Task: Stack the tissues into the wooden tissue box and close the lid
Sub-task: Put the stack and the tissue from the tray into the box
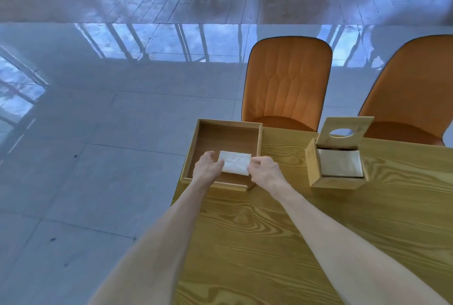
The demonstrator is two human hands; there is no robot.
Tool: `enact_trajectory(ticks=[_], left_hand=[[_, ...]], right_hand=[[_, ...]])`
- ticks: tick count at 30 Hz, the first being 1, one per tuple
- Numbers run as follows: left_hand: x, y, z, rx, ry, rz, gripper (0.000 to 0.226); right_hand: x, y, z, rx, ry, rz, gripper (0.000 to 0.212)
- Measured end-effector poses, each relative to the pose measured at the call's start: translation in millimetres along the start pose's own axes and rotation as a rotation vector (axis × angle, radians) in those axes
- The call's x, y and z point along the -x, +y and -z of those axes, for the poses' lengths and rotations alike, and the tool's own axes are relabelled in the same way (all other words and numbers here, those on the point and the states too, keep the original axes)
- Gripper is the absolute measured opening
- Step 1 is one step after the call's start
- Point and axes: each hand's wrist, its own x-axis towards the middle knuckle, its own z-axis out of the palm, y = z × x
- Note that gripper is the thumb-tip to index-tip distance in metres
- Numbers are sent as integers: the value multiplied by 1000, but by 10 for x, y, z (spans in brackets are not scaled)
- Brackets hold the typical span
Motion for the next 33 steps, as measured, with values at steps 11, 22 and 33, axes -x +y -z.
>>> enact_trajectory(ticks=[11,22,33], left_hand=[[-481,-64,-122,148,-98,117,64],[-607,-86,-189,267,-97,280,42],[-365,-212,-101,349,-223,50,28]], right_hand=[[-316,-72,-313,11,-130,-59,27],[-312,30,-288,-7,-135,-36,40],[-309,126,-240,-9,68,87,53]])
